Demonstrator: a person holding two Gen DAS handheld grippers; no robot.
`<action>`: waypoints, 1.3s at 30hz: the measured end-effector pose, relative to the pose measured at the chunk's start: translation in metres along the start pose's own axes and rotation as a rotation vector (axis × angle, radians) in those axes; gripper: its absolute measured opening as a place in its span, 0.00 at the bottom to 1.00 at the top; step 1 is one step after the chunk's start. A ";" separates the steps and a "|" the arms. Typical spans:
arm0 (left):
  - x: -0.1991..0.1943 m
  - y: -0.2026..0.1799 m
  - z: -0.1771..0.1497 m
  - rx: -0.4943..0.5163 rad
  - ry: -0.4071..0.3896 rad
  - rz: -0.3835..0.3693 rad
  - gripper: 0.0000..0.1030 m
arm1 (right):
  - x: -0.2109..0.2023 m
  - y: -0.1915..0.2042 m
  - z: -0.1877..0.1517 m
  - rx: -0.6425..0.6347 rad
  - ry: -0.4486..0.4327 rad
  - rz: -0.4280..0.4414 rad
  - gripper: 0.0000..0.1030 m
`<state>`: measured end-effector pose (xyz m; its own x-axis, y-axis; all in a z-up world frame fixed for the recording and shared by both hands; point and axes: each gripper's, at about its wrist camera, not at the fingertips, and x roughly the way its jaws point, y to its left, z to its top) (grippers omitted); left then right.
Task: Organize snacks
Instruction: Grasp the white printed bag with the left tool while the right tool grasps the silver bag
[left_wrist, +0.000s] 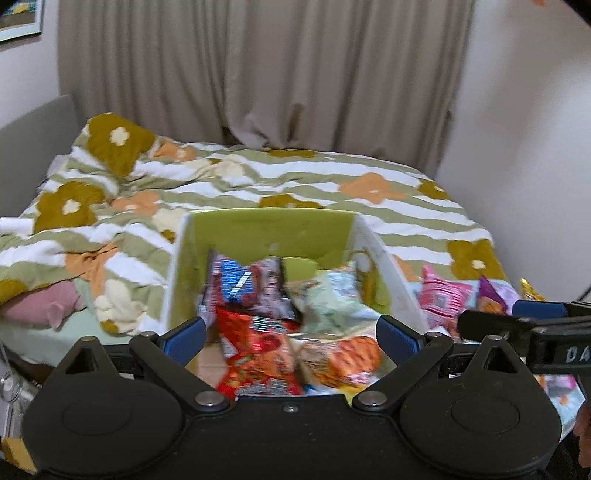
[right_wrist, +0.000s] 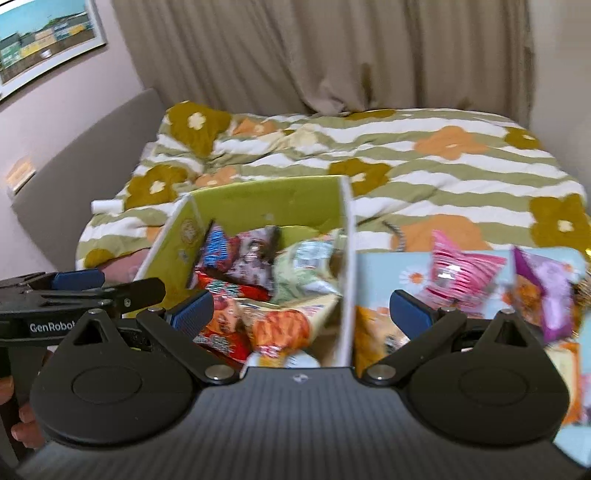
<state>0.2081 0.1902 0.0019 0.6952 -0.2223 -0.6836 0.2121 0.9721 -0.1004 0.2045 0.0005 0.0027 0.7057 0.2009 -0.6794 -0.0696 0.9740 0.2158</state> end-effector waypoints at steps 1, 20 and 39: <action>-0.001 -0.006 -0.001 0.004 -0.002 -0.011 0.97 | -0.007 -0.006 -0.001 0.016 -0.005 -0.008 1.00; 0.001 -0.141 -0.070 -0.032 0.092 0.001 0.97 | -0.081 -0.164 -0.054 0.216 0.026 -0.015 1.00; 0.094 -0.152 -0.136 -0.253 0.216 -0.077 0.91 | -0.009 -0.224 -0.125 0.311 0.207 0.056 1.00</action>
<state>0.1479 0.0315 -0.1450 0.5161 -0.3014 -0.8018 0.0629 0.9469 -0.3154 0.1255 -0.2061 -0.1267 0.5473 0.3008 -0.7810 0.1360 0.8888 0.4376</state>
